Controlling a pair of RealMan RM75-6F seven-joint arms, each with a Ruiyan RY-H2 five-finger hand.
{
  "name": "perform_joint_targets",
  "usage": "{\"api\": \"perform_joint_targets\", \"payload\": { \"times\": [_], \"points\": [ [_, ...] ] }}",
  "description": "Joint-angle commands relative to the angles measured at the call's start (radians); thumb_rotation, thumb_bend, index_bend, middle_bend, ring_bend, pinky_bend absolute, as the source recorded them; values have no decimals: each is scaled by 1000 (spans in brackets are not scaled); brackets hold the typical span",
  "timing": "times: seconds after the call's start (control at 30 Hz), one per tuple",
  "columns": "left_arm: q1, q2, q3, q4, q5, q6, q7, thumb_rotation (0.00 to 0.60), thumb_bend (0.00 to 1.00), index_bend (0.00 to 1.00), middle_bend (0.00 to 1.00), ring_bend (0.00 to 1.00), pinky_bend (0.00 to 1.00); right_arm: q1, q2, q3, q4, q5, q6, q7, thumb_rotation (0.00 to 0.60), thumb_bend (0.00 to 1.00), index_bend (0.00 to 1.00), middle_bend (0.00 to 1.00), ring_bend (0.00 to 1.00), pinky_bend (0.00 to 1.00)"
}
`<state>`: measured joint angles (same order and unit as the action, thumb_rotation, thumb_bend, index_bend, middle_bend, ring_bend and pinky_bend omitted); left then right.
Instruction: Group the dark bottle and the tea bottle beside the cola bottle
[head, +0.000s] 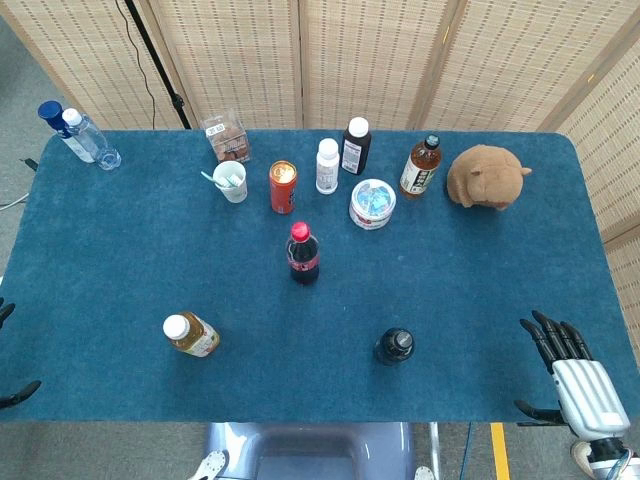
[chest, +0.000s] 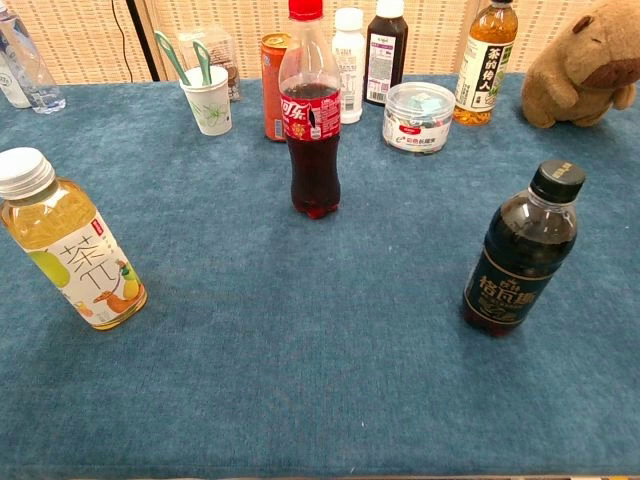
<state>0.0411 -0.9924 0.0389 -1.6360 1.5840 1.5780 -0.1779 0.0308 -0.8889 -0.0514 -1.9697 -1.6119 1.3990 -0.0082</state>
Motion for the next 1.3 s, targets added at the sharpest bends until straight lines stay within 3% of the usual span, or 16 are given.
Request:
{"api": "perform_joint_targets", "payload": {
  "times": [0.03,0.13,0.3,0.87,1.03,1.3],
  "points": [
    [0,0,0,0,0,0,0,600,22,0,0,0,0,17,13,-16,-5,-18,-36,62,600,0,0,0,0,0],
    [0,0,1,0,1,-1,2,600,22,0,0,0,0,37,22,-33,3,-48,-72,138,600,0,0,0,0,0],
    [3,-1,1,2,0,4,2,600,22,0,0,0,0,57,-4,-35,38,-67,-94,162,600,0,0,0,0,0],
    [8,3,0,3,4,13,-1,600,22,0,0,0,0,152,-319,32,332,-95,-104,364,600,0,0,0,0,0],
    [6,3,-3,5,-5,6,-10,600,22,0,0,0,0,188,-339,40,346,-56,-157,436,600,0,0,0,0,0],
    [4,6,-4,5,-8,1,-11,600,22,0,0,0,0,275,-388,31,371,-83,-238,608,600,0,0,0,0,0]
  ]
}}
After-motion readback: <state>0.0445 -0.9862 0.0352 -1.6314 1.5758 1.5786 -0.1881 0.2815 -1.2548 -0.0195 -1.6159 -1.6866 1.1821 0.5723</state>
